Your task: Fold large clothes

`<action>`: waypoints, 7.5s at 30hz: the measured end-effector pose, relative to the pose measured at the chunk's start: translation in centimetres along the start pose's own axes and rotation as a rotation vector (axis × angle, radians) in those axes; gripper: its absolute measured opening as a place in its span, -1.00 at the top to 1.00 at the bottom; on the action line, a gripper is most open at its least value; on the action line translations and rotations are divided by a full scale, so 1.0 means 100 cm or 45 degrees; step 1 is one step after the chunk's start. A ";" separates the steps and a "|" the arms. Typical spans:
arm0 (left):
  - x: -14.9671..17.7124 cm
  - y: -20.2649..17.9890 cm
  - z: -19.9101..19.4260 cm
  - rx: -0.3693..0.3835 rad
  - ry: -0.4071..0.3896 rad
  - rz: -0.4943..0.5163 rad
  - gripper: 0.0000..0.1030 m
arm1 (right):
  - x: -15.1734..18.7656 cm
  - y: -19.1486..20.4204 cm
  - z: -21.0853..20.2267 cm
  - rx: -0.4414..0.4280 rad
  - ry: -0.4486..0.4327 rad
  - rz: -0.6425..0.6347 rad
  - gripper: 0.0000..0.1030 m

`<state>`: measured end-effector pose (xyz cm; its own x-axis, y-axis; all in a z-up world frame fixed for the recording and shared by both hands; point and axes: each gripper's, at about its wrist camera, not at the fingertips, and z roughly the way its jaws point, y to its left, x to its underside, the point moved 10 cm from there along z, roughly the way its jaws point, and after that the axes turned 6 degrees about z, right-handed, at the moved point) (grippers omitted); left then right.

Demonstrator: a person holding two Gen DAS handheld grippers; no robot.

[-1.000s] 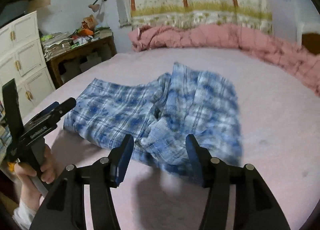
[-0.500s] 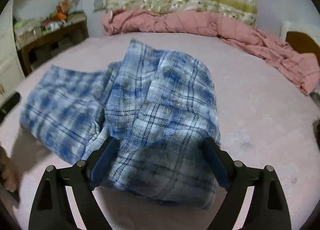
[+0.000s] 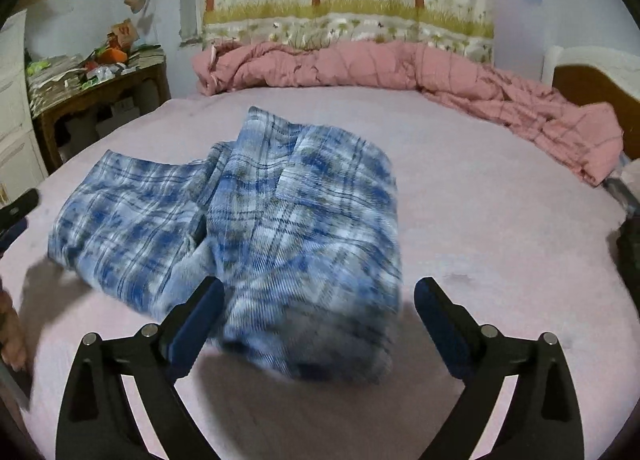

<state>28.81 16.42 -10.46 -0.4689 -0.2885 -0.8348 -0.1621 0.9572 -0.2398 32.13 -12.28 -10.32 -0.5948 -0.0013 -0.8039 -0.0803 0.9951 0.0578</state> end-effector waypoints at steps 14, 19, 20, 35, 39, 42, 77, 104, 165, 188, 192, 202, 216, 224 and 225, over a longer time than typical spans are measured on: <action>0.035 -0.026 0.053 0.257 0.372 0.035 -0.66 | 0.013 -0.014 -0.016 0.073 -0.096 0.002 -0.99; 0.017 -0.023 0.050 0.274 0.289 -0.028 0.53 | 0.016 -0.021 -0.016 0.083 -0.090 0.044 -0.99; 0.010 -0.021 0.045 0.314 0.246 -0.055 0.58 | 0.016 -0.022 -0.017 0.089 -0.095 0.054 -0.99; -0.057 -0.231 -0.032 0.515 -0.116 0.531 0.70 | 0.024 -0.061 -0.015 -0.055 -0.072 0.408 -0.99; -0.027 -0.287 -0.028 0.628 -0.062 0.625 0.70 | 0.028 -0.090 -0.022 0.042 -0.115 0.554 -0.99; 0.004 -0.307 -0.021 0.699 0.002 0.666 0.71 | 0.037 -0.122 -0.030 0.055 -0.163 0.762 -0.99; 0.027 -0.175 0.035 0.447 0.235 0.408 -0.62 | -0.054 -0.034 -0.061 -0.340 -0.167 0.282 -0.83; 0.050 -0.170 0.036 0.428 0.304 0.481 -0.76 | -0.018 -0.062 0.002 -0.114 -0.013 0.388 0.69; 0.028 -0.197 0.008 0.580 0.182 0.472 -0.98 | -0.006 -0.086 -0.031 -0.314 0.020 0.484 -0.81; 0.034 -0.229 0.045 0.784 0.342 0.317 0.25 | 0.006 -0.041 0.049 -0.555 0.179 0.577 0.24; 0.024 -0.245 0.017 0.805 0.214 0.437 0.32 | -0.004 -0.043 0.012 -0.461 0.022 0.477 0.29; -0.017 -0.363 -0.095 0.945 0.021 0.606 0.33 | -0.056 -0.123 -0.137 -0.261 -0.232 0.391 0.29; -0.019 -0.624 -0.227 1.404 -0.146 0.700 0.31 | -0.100 -0.364 -0.348 0.268 -0.601 0.473 0.26; 0.085 -0.735 -0.144 1.421 0.204 0.789 0.17 | -0.046 -0.512 -0.317 0.531 -0.483 0.743 0.25; 0.102 -0.739 -0.129 1.387 0.250 0.808 0.09 | -0.035 -0.525 -0.300 0.565 -0.429 0.750 0.23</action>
<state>24.78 -57.53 5.13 -0.3373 0.3151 -0.8871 0.8861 0.4244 -0.1862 14.41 -67.44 7.25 -0.1614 0.4948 -0.8539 0.5379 0.7695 0.3443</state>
